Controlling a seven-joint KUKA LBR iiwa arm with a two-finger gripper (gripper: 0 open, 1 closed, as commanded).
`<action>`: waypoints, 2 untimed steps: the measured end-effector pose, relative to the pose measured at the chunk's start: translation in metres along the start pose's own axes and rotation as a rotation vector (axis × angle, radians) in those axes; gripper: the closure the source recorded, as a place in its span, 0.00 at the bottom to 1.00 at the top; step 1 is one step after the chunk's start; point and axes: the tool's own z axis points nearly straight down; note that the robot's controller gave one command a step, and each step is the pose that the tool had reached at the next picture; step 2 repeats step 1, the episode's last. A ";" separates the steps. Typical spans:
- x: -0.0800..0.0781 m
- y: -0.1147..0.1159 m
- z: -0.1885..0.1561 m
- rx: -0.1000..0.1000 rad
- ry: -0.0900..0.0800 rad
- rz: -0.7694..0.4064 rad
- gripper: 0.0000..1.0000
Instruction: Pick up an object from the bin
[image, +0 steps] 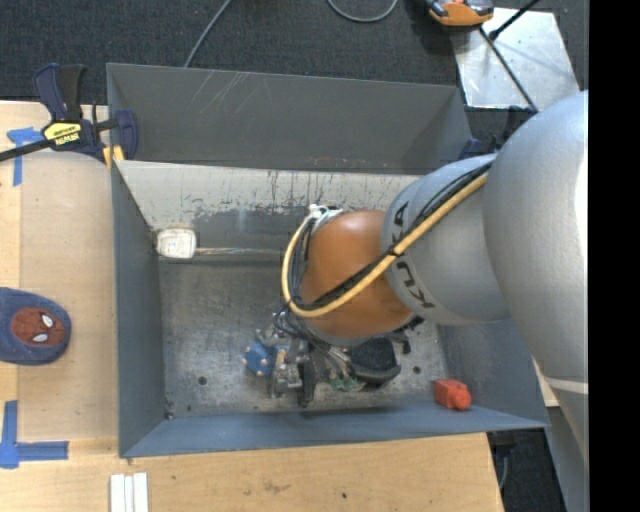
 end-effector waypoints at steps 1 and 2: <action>-0.020 -0.008 -0.128 0.000 0.008 -0.270 1.00; -0.020 -0.008 -0.128 0.000 0.008 -0.270 1.00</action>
Offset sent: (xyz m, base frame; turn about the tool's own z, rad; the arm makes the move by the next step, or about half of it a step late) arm 0.0160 -0.0065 0.1251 -0.2711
